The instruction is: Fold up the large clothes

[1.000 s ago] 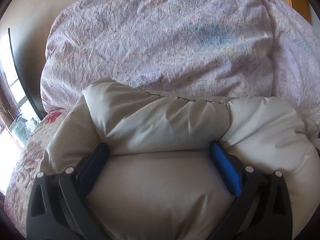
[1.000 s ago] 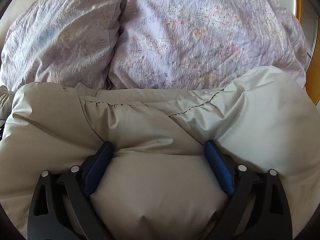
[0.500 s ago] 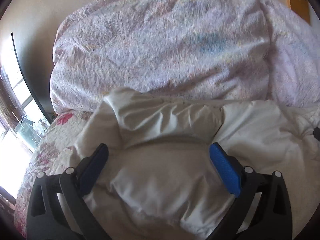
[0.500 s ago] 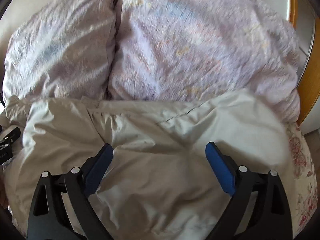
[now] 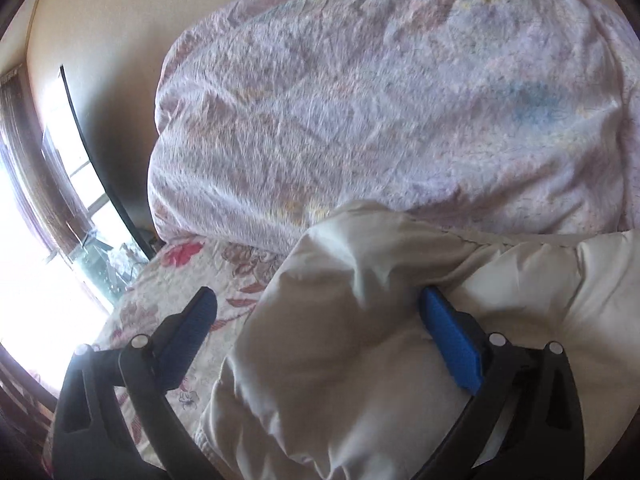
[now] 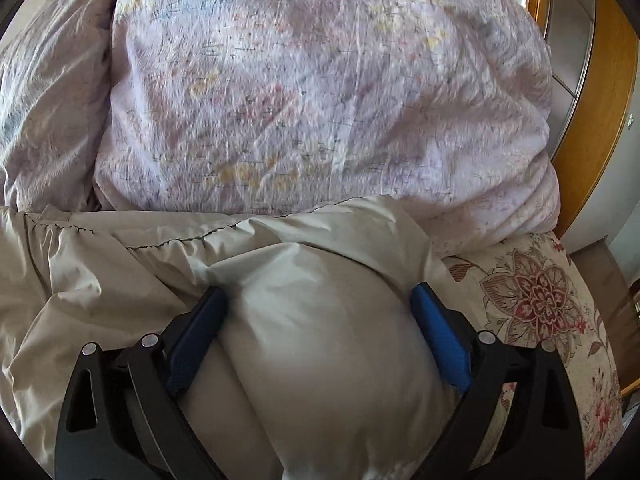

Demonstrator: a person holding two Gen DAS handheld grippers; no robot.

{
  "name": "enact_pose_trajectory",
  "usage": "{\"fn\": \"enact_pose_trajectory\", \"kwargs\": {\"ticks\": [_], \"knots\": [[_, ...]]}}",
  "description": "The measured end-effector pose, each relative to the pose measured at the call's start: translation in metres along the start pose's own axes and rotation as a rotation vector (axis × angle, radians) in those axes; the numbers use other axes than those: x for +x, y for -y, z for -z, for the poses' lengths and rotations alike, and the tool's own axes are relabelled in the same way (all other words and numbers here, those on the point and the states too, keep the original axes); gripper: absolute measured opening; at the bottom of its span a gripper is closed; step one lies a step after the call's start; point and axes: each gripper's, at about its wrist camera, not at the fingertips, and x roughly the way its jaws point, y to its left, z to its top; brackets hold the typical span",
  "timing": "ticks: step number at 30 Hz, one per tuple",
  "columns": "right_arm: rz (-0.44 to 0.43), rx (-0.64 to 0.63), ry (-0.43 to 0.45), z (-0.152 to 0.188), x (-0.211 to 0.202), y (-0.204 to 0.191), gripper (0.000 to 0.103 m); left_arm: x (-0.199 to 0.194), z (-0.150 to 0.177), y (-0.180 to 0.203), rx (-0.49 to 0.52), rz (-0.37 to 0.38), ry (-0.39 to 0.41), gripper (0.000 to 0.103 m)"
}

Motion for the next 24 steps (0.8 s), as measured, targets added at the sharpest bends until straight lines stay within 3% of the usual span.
{"fn": "enact_pose_trajectory", "kwargs": {"ticks": [13, 20, 24], "knots": [[-0.061, 0.036, -0.120, 0.001, 0.037, 0.016, 0.102, 0.040, 0.006, 0.002, -0.040, 0.046, -0.148, 0.101], [-0.118, 0.074, -0.143, -0.001, 0.041, 0.020, 0.102, 0.055, 0.010, -0.014, -0.139, 0.168, -0.211, 0.101], [-0.125, 0.084, -0.142, -0.002, 0.040, 0.020, 0.102, 0.058, 0.012, -0.019, -0.164, 0.195, -0.218, 0.101]]}}
